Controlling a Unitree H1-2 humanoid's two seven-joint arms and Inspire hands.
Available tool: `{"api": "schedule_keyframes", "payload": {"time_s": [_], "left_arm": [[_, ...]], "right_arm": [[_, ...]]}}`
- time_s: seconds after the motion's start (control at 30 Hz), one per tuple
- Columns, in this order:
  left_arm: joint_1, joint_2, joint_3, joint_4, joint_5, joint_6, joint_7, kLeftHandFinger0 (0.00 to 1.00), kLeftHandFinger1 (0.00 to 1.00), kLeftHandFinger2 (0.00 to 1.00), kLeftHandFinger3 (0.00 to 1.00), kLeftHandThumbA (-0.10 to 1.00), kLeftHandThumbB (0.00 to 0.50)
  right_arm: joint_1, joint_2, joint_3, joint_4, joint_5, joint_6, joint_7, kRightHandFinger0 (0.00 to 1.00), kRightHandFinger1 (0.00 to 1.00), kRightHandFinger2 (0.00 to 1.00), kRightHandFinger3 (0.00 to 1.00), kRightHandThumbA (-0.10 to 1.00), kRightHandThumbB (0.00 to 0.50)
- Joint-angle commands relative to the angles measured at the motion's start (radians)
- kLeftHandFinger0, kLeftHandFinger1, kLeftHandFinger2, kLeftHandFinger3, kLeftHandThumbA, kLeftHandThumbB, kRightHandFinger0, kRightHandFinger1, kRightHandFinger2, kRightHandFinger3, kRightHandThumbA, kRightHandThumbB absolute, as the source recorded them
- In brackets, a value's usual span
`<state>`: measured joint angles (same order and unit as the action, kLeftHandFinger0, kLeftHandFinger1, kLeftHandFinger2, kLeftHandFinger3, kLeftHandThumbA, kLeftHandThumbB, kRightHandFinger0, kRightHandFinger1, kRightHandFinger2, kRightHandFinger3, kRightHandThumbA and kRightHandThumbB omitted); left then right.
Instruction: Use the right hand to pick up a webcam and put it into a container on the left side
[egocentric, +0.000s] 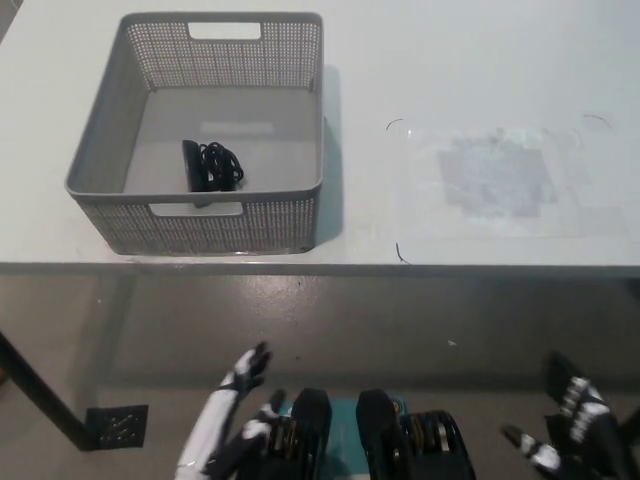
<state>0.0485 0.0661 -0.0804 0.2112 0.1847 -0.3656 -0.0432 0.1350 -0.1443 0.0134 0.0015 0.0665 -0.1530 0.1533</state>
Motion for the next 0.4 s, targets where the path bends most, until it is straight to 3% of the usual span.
{"api": "schedule_keyframes", "payload": {"time_s": [0.0,0.13,0.37], "left_arm": [[0.034,0.024,0.053,-0.056,-0.032,-0.018,0.038,1.0,1.0,1.0,1.0,0.81,0.144],[0.044,0.027,0.071,-0.063,-0.048,-0.027,0.028,1.0,1.0,1.0,1.0,0.77,0.102],[0.036,0.024,0.073,-0.068,-0.033,-0.006,0.022,1.0,1.0,1.0,1.0,0.79,0.109]], "right_arm": [[-0.07,0.018,0.047,0.039,-0.028,-0.066,0.025,1.0,1.0,1.0,1.0,1.0,0.344],[-0.093,0.023,0.067,0.069,-0.045,-0.072,0.015,1.0,1.0,1.0,1.0,1.0,0.314],[-0.105,0.016,0.061,0.094,-0.027,-0.082,0.012,1.0,1.0,1.0,1.0,1.0,0.333]]}}
